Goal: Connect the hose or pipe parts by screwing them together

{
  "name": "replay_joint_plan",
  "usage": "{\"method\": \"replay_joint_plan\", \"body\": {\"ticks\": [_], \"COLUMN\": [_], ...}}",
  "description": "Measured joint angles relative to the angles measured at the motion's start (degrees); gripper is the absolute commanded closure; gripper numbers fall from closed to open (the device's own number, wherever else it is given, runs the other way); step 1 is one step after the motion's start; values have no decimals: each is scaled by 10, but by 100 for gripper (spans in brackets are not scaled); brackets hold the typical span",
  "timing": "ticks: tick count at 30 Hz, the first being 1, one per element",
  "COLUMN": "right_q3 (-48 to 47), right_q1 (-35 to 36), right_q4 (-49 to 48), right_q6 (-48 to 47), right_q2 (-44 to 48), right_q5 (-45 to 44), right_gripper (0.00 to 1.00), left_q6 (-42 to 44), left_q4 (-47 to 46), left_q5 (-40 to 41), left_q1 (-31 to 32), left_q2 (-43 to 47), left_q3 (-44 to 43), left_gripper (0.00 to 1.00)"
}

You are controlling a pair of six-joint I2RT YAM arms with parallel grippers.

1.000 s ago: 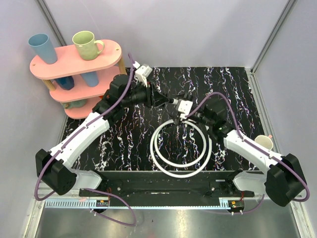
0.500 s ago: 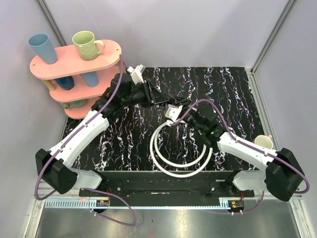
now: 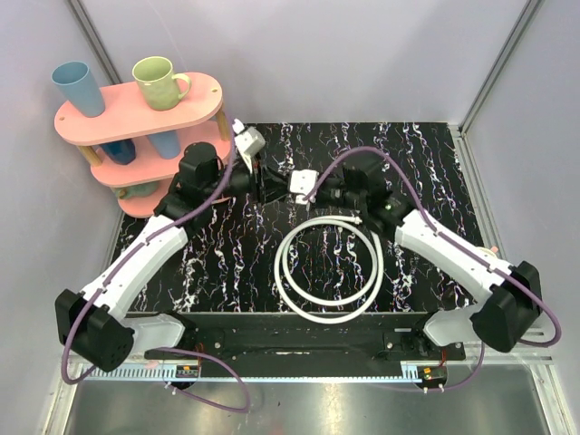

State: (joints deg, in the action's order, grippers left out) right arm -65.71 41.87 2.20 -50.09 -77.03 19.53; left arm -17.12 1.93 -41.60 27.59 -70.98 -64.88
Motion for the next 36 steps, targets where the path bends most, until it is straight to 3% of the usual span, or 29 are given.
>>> {"method": "replay_joint_plan", "body": {"ticks": [3, 6, 9, 11, 13, 14, 16, 19, 23, 27, 33, 36], "right_q3": [-53, -91, -102, -101, -88, -76, -40, 16, 94, 189, 205, 202], "right_q1": [-34, -52, -57, -58, -61, -63, -66, -69, -67, -38, 7, 16], "right_q4": [83, 140, 161, 165, 133, 114, 78, 21, -85, -222, -279, -302], "right_q6": [42, 71, 85, 97, 118, 124, 131, 134, 108, 48, -27, -46], "right_q2": [-37, -80, -103, -105, -98, -90, -63, -13, 37, 54, 47, 45], "right_q5": [142, 242, 268, 261, 237, 221, 190, 148, 103, 21, -50, -69], "right_gripper": [100, 99, 61, 41, 31, 15, 0, 0, 0, 5, 13, 23], "left_q6": [196, 333, 399, 390, 338, 300, 217, 94, -72, -224, -399, -454], "left_q4": [5, 45, 89, 89, 75, 62, 44, 50, 127, 152, 162, 163], "left_q5": [-47, -63, -66, -63, -45, -25, 20, 96, 156, 154, 146, 137], "left_q1": [1, 6, 6, 6, 7, 7, 7, 6, -8, -36, -43, -42], "left_q2": [27, 38, 29, 21, 16, 16, 16, 16, -8, -17, -14, -14], "left_q3": [27, 32, 22, 20, 21, 25, 28, 24, -38, -57, -48, -43], "left_gripper": [100, 100, 100, 100, 100, 100, 100, 100, 100, 100, 100, 100]}}
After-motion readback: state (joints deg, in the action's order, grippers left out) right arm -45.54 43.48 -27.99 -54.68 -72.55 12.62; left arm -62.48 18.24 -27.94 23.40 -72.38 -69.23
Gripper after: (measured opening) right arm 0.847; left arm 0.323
